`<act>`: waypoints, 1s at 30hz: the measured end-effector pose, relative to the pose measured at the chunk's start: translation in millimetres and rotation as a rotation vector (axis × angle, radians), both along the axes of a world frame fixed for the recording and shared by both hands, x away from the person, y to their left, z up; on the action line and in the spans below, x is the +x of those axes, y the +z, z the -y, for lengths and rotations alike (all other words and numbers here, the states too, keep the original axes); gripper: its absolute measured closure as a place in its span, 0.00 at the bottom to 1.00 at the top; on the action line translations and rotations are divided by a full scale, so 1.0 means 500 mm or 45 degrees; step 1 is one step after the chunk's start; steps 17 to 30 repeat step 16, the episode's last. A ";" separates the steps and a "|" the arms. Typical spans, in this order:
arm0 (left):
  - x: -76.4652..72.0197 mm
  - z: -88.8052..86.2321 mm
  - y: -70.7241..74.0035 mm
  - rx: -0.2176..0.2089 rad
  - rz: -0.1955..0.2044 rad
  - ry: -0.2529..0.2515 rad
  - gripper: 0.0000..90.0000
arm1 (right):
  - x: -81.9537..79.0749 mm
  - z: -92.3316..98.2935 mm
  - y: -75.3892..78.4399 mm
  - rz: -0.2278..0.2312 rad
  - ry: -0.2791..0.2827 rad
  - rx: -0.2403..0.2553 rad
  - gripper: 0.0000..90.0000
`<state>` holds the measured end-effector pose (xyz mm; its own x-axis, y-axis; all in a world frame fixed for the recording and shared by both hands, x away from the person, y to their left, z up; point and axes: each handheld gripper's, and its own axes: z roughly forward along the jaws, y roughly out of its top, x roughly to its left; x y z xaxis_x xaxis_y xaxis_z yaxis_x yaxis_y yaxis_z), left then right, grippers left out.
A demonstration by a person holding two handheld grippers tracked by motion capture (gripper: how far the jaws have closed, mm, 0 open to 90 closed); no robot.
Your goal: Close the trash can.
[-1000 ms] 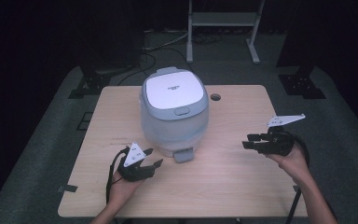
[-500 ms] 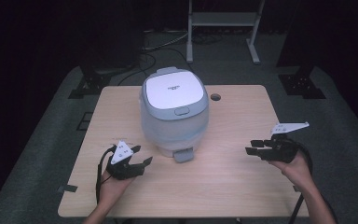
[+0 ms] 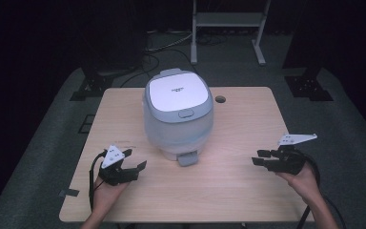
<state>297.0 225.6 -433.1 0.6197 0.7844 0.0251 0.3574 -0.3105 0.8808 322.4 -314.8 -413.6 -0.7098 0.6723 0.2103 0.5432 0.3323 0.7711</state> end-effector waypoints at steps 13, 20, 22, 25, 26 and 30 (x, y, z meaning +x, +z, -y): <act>-0.007 -0.030 -0.006 -0.025 0.008 0.058 0.28 | -0.017 -0.014 -0.015 0.006 0.030 -0.036 0.57; -0.008 -0.030 -0.005 -0.016 0.010 0.059 0.28 | -0.016 -0.017 -0.015 0.007 0.034 -0.037 0.57; -0.008 -0.030 -0.005 -0.016 0.010 0.059 0.28 | -0.016 -0.017 -0.015 0.007 0.034 -0.037 0.57; -0.008 -0.030 -0.005 -0.016 0.010 0.059 0.28 | -0.016 -0.017 -0.015 0.007 0.034 -0.037 0.57; -0.008 -0.030 -0.005 -0.016 0.010 0.059 0.28 | -0.016 -0.017 -0.015 0.007 0.034 -0.037 0.57; -0.008 -0.030 -0.005 -0.016 0.010 0.059 0.28 | -0.016 -0.017 -0.015 0.007 0.034 -0.037 0.57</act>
